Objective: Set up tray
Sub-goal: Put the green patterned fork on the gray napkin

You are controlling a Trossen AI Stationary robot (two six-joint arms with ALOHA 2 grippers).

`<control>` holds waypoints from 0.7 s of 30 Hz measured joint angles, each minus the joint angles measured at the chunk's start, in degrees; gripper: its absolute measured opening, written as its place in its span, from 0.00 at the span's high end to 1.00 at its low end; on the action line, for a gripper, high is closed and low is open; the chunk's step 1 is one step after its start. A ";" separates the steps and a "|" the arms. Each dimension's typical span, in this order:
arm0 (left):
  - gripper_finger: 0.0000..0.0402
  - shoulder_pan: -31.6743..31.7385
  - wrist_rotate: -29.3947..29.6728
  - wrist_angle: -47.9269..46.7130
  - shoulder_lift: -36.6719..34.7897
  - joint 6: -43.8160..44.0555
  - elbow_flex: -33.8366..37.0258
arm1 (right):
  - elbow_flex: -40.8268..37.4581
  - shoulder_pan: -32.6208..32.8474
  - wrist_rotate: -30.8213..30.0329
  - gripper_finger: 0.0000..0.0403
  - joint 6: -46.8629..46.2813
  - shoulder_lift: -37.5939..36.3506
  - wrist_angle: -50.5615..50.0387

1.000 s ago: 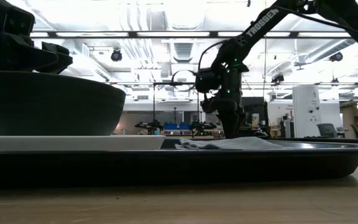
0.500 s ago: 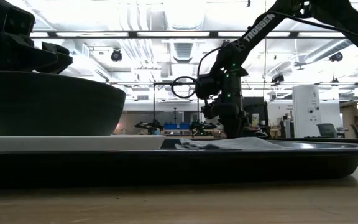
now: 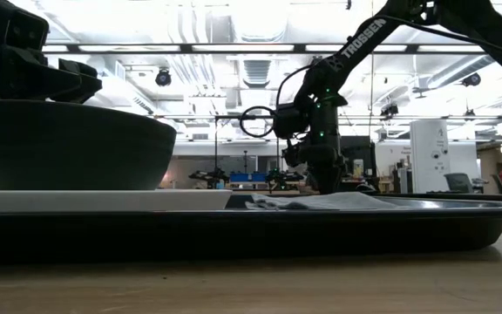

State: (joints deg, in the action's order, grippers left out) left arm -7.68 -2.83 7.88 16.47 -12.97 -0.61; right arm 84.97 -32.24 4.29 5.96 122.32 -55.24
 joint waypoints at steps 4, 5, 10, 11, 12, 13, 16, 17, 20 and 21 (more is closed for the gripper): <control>0.71 0.00 0.00 0.00 0.00 0.01 -0.01 | -0.02 0.01 -0.11 0.95 0.02 0.00 0.02; 0.71 0.00 0.00 0.00 0.00 0.00 -0.01 | -0.02 0.01 -0.11 0.95 0.04 -0.09 0.02; 0.71 0.00 0.00 0.00 0.00 0.01 -0.01 | 0.62 0.55 -0.45 0.95 -0.23 -0.81 -0.16; 0.71 0.00 0.00 0.00 0.00 0.00 -0.01 | 0.88 0.82 -0.69 0.95 -0.67 -0.94 -0.33; 0.71 0.00 0.01 -0.01 0.01 0.00 -0.01 | 1.19 1.03 -0.95 0.95 -1.17 -1.15 -0.55; 0.71 0.00 0.00 0.00 0.00 0.00 -0.01 | 1.55 1.36 -1.13 0.95 -1.66 -1.26 -0.83; 0.71 0.00 0.02 -0.02 0.01 0.01 -0.01 | 2.71 2.37 -1.27 0.95 -3.26 -1.70 -1.62; 0.71 0.00 0.00 0.00 0.00 0.00 -0.01 | 2.95 2.74 -1.26 0.95 -3.71 -1.90 -1.83; 0.71 0.00 0.00 -0.02 0.02 0.02 -0.01 | 3.34 3.89 -1.05 0.95 -5.66 -1.97 -2.09; 0.71 0.00 0.00 0.00 0.00 0.01 -0.01 | 3.45 4.27 -1.01 0.95 -6.28 -1.97 -2.48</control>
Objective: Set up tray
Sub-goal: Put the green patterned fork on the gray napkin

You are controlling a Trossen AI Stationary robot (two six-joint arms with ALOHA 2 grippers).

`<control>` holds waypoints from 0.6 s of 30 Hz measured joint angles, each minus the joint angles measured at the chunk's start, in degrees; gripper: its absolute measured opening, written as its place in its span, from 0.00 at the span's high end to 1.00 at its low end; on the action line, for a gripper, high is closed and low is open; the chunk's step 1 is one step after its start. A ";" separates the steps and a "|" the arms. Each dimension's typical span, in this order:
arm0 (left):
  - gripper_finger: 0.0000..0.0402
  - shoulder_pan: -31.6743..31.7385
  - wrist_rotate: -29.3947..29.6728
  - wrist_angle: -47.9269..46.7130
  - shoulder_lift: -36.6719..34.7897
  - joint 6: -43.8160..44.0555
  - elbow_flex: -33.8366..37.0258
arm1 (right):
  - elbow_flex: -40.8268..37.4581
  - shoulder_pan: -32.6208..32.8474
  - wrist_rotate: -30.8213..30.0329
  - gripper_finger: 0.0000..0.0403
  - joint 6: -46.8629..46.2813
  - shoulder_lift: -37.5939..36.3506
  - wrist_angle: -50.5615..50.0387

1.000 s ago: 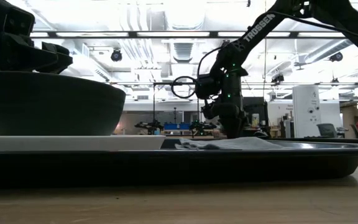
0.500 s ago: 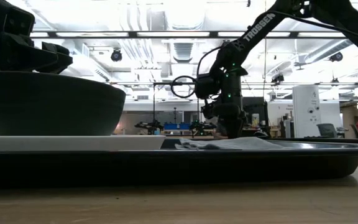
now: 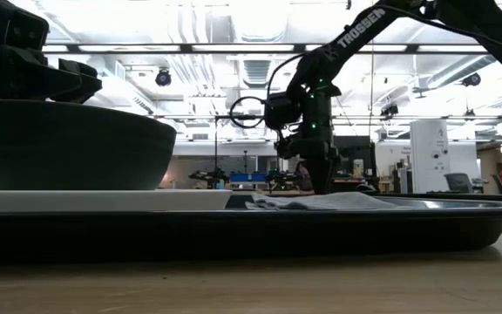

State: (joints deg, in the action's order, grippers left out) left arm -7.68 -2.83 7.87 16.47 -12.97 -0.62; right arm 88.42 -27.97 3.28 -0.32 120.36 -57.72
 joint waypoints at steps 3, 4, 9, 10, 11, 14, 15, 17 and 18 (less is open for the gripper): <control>0.71 0.00 0.00 0.00 0.00 0.00 0.01 | 0.37 1.03 0.23 0.95 -2.26 -0.42 0.02; 0.71 0.00 0.00 0.01 0.00 0.00 0.00 | 0.51 1.28 0.24 0.95 -3.05 -0.60 -0.14; 0.71 0.00 0.02 0.00 0.02 0.00 -0.01 | 1.84 2.73 -0.51 0.95 -8.19 -1.70 -1.03; 0.71 0.00 0.00 0.01 0.00 0.00 0.00 | 2.13 3.02 -0.52 0.95 -9.16 -2.02 -1.02; 0.71 0.00 0.00 -0.01 0.00 -0.01 -0.01 | 2.28 3.32 -0.49 0.96 -10.04 -2.42 -1.06; 0.71 0.00 0.01 0.00 0.01 0.00 -0.01 | 2.83 4.19 -0.51 0.96 -12.75 -3.52 -1.49; 0.71 0.00 0.00 -0.01 0.02 0.01 0.00 | 2.96 4.54 -0.62 0.96 -13.60 -3.89 -1.54; 0.71 0.00 0.00 0.01 0.00 0.00 -0.01 | 3.29 5.13 -0.93 0.96 -15.42 -4.38 -1.70; 0.71 0.00 0.00 -0.02 0.02 0.01 -0.01 | 3.39 5.41 -1.06 0.96 -16.33 -4.55 -1.73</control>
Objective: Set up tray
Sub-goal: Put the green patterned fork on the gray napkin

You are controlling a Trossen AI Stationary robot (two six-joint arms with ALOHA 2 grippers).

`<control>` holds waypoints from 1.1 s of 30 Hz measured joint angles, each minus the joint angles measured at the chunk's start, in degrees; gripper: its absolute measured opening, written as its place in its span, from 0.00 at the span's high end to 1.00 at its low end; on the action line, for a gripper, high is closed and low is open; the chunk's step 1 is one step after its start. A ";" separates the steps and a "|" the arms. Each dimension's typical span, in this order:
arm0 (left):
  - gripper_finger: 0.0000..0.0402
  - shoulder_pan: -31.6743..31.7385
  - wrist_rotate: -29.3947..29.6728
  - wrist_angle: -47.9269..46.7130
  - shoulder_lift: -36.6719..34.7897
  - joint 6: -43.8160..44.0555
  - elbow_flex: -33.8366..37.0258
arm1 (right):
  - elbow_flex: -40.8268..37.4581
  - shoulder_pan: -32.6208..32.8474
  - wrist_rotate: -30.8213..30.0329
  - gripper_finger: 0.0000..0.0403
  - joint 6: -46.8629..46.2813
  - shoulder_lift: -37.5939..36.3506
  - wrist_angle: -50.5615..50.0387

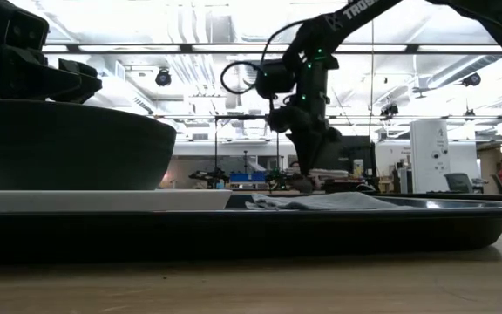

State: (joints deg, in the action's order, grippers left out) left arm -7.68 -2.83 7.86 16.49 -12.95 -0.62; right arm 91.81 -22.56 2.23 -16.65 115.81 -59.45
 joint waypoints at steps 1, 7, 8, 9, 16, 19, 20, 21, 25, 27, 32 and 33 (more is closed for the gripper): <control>0.71 0.00 0.00 0.02 -0.02 -0.02 0.00 | 0.10 0.36 -0.21 0.96 -1.00 -0.11 -0.16; 0.71 0.00 0.01 0.00 0.00 -0.02 0.00 | 0.24 3.31 -0.90 0.96 -8.26 -0.61 -0.30; 0.71 0.00 0.00 0.01 -0.02 -0.01 0.00 | 0.24 3.92 -0.91 0.96 -9.53 -0.61 -0.31; 0.71 0.00 0.00 0.02 -0.02 0.00 0.00 | 0.24 4.51 -0.90 0.96 -10.79 -0.61 -0.30; 0.71 0.00 0.00 0.01 -0.01 -0.01 0.01 | 0.24 9.23 -0.90 0.96 -21.71 -0.61 -0.14; 0.71 0.00 0.00 0.02 -0.01 -0.01 0.00 | 0.24 11.25 -0.86 0.96 -25.84 -0.62 0.02; 0.71 0.00 0.00 0.02 -0.01 0.00 0.00 | 0.24 11.75 -0.78 0.96 -26.97 -0.63 0.04; 0.71 0.00 0.01 0.02 0.00 0.00 0.01 | 0.24 12.11 -0.73 0.96 -28.07 -0.63 0.04; 0.71 0.00 0.00 0.01 -0.01 -0.01 0.01 | 0.24 13.09 -0.93 0.96 -32.89 -0.63 0.05; 0.71 0.00 0.00 0.01 -0.02 -0.01 0.00 | 0.24 13.73 -0.93 0.96 -34.93 -0.63 0.05; 0.71 0.00 0.00 0.02 -0.02 -0.02 0.00 | 0.26 16.26 -1.72 0.96 -40.68 -0.63 0.71; 0.71 0.00 0.00 0.02 0.00 0.00 0.02 | 0.26 16.86 -2.38 0.96 -41.44 -0.63 1.22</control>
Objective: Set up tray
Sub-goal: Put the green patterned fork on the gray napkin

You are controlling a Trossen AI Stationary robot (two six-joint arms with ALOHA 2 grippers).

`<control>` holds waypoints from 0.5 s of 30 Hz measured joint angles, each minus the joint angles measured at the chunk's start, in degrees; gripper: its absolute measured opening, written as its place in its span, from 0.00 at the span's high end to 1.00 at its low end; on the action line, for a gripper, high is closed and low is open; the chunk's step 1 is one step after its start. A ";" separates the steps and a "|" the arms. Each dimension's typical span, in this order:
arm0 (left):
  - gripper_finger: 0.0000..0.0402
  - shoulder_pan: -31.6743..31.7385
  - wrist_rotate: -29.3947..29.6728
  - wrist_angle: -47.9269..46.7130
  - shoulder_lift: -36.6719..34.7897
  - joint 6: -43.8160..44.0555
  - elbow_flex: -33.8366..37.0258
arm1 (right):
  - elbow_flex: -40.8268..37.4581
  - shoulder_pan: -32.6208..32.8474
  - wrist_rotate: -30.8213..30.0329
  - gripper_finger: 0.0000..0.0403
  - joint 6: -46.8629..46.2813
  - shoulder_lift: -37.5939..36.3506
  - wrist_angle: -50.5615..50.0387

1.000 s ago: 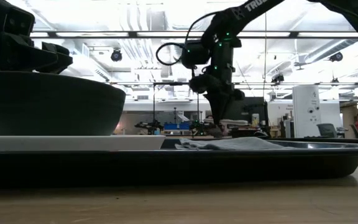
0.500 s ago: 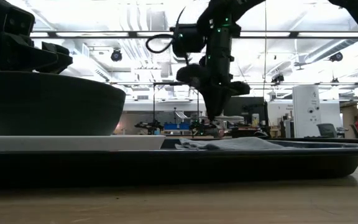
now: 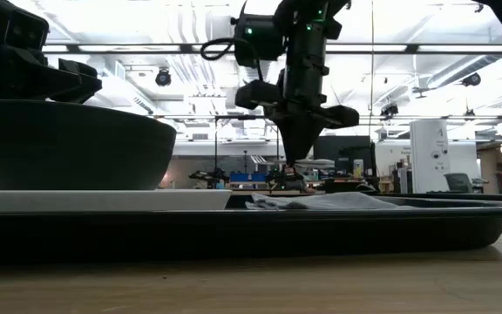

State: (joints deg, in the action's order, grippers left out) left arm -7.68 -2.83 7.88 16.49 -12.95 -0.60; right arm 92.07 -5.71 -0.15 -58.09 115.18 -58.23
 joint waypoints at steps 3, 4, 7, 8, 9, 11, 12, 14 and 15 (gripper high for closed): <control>0.71 0.00 0.00 -0.02 -0.02 -0.02 0.00 | 0.04 1.67 -3.17 0.96 -1.59 0.00 0.81; 0.71 0.00 0.02 -0.02 0.00 -0.02 -0.02 | 0.04 2.23 -4.16 0.96 -2.68 0.00 0.66; 0.71 0.00 0.00 -0.01 -0.02 -0.01 -0.02 | 0.02 4.02 -4.10 0.96 -6.73 -0.29 0.86; 0.71 0.00 0.01 0.00 -0.02 -0.02 -0.02 | 0.04 4.61 -4.10 0.96 -7.99 -0.35 1.16; 0.71 0.00 0.00 -0.02 -0.01 -0.02 -0.02 | 0.04 5.29 -4.10 0.96 -9.02 -0.37 1.51; 0.71 0.00 0.00 -0.01 -0.01 0.00 -0.02 | 0.07 6.76 -4.10 0.96 -11.49 -0.37 1.76; 0.71 0.00 0.00 0.00 -0.02 -0.02 -0.02 | 0.07 7.51 -4.25 0.96 -13.17 -0.36 1.79; 0.71 0.00 0.00 -0.02 -0.02 0.00 0.00 | 0.07 9.14 -4.71 0.96 -16.83 -0.29 2.12; 0.71 0.00 0.00 -0.01 -0.01 -0.01 -0.01 | 0.05 9.99 -4.80 0.96 -18.54 -0.27 2.23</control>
State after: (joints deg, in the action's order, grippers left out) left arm -7.68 -2.83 7.87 16.48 -12.96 -0.61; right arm 92.13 4.28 -4.95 -76.63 114.91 -56.00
